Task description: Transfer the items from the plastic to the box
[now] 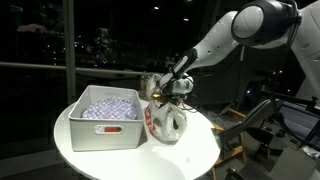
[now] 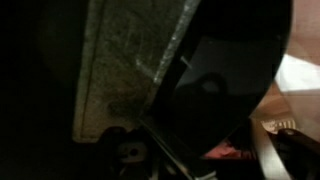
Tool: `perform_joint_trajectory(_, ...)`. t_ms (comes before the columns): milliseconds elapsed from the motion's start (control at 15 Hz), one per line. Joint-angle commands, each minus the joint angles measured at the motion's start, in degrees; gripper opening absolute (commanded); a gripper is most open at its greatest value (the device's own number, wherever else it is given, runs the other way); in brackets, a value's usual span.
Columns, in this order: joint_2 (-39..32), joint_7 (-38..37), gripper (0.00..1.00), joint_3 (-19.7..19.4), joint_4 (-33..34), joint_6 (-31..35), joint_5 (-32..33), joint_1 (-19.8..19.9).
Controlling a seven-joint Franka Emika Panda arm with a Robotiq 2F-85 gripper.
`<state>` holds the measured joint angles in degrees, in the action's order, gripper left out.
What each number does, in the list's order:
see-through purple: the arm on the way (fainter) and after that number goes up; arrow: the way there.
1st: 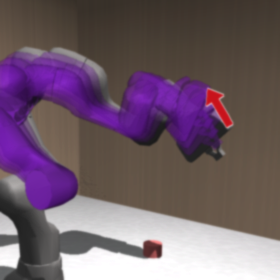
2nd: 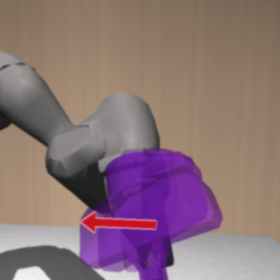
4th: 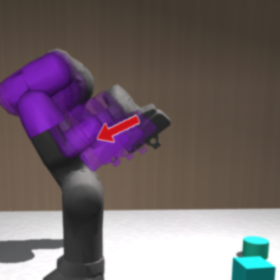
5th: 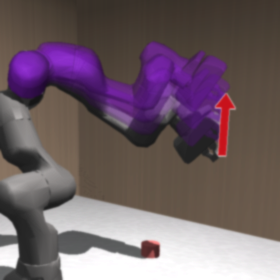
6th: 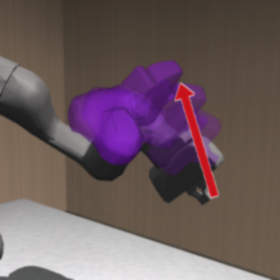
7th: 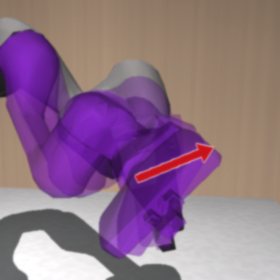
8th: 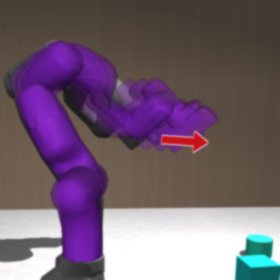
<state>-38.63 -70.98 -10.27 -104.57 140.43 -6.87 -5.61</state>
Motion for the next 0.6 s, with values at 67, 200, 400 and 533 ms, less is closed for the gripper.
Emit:
perform_joint_trajectory(67,1.1,-4.0,0.22,-1.1,0.5,-1.9,2.3,-1.4)
perform_joint_trajectory(200,2.0,-4.6,0.07,-0.6,0.7,-3.8,2.5,-1.1)
perform_joint_trajectory(400,3.4,-5.4,0.04,-0.3,1.0,-6.8,3.2,-1.2)
perform_joint_trajectory(533,4.7,-5.8,0.03,-0.1,0.7,-7.9,3.7,-1.3)
